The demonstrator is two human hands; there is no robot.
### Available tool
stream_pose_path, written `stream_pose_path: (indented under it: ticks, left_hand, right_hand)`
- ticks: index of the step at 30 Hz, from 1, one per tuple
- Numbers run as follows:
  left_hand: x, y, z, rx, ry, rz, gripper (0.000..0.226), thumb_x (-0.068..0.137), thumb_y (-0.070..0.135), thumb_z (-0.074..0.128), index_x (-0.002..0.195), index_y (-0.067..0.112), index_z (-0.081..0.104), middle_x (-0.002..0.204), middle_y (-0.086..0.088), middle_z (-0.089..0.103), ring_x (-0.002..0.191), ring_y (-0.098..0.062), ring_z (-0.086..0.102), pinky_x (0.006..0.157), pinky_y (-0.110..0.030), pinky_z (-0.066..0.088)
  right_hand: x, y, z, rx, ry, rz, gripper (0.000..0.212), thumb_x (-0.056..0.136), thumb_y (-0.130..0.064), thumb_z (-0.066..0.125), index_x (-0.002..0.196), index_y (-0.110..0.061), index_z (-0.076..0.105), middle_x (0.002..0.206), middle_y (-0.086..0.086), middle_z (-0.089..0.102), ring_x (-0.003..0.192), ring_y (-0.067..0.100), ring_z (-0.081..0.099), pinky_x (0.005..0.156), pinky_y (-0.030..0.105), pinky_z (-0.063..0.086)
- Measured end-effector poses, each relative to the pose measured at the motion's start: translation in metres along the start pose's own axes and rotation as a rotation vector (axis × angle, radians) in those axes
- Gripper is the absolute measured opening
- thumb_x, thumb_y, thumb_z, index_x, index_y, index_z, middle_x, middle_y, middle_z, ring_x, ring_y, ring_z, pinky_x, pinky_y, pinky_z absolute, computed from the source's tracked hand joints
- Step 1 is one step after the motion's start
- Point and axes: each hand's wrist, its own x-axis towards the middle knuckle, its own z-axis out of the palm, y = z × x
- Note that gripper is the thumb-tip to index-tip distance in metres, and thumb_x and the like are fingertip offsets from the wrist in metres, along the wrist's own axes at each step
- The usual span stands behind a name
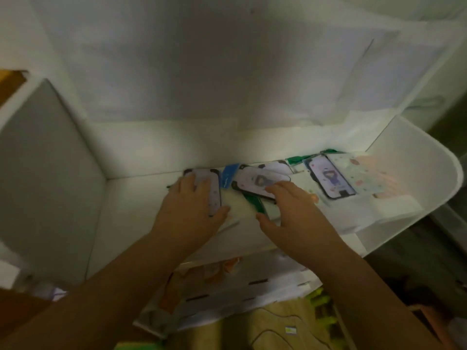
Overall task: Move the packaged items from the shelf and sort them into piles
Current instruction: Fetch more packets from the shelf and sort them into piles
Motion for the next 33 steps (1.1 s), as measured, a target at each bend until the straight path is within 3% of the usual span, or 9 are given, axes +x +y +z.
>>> stream_pose_path:
  ticks: [7, 12, 20, 25, 30, 33]
  left_hand:
    - [0.031, 0.013, 0.026, 0.153, -0.122, -0.195, 0.086, 0.08, 0.076, 0.04, 0.152, 0.036, 0.015, 0.16, -0.012, 0.017, 0.141, -0.038, 0.025, 0.111, -0.05, 0.03]
    - [0.027, 0.014, 0.027, 0.157, -0.072, -0.392, 0.098, 0.076, 0.074, 0.05, 0.152, 0.023, 0.017, 0.144, -0.017, 0.038, 0.129, -0.037, 0.038, 0.104, -0.047, 0.035]
    - [0.024, -0.007, 0.008, -0.061, -0.119, -0.628, 0.125, 0.049, 0.073, 0.078, 0.147, 0.018, 0.021, 0.135, -0.019, 0.041, 0.122, -0.036, 0.047, 0.093, -0.042, 0.044]
    - [0.007, -0.017, 0.005, -0.415, 0.116, -0.638, 0.09, 0.074, 0.037, 0.082, 0.143, 0.011, 0.03, 0.13, -0.019, 0.056, 0.111, -0.035, 0.059, 0.088, -0.042, 0.05]
    - [-0.017, -0.025, 0.002, -0.648, 0.264, -0.661, 0.043, 0.083, 0.04, 0.073, 0.116, 0.016, 0.059, 0.105, -0.004, 0.068, 0.089, -0.023, 0.068, 0.078, -0.047, 0.059]
    - [-0.031, -0.021, -0.008, -0.871, 0.331, -0.717, 0.04, 0.084, 0.041, 0.073, 0.111, 0.014, 0.061, 0.101, -0.008, 0.071, 0.084, -0.024, 0.072, 0.067, -0.041, 0.062]
  right_hand:
    - [0.019, 0.028, -0.002, 0.026, -0.044, -0.111, 0.059, 0.092, -0.045, 0.057, 0.143, -0.022, 0.039, 0.144, -0.004, 0.041, 0.131, 0.012, 0.038, 0.096, 0.017, 0.023]
    - [0.022, 0.044, -0.003, 0.028, -0.082, -0.182, 0.062, 0.094, -0.047, 0.054, 0.147, -0.022, 0.034, 0.148, -0.005, 0.037, 0.135, 0.011, 0.033, 0.094, 0.016, 0.017]
    - [0.021, 0.054, -0.003, 0.086, -0.126, -0.238, 0.057, 0.091, -0.042, 0.06, 0.14, -0.018, 0.042, 0.138, -0.001, 0.044, 0.128, 0.016, 0.039, 0.099, 0.022, 0.03]
    - [0.02, 0.051, -0.001, 0.226, -0.204, -0.244, 0.052, 0.088, -0.041, 0.063, 0.133, -0.022, 0.048, 0.126, -0.006, 0.047, 0.119, 0.012, 0.042, 0.099, 0.027, 0.039]
    - [0.027, 0.037, 0.001, 0.234, -0.309, -0.242, 0.062, 0.09, -0.046, 0.06, 0.144, -0.023, 0.04, 0.139, -0.006, 0.042, 0.128, 0.013, 0.04, 0.102, 0.031, 0.04]
    - [0.032, 0.023, 0.01, 0.156, -0.458, -0.194, 0.066, 0.09, -0.05, 0.059, 0.145, -0.022, 0.037, 0.145, 0.0, 0.041, 0.13, 0.019, 0.043, 0.101, 0.035, 0.041]
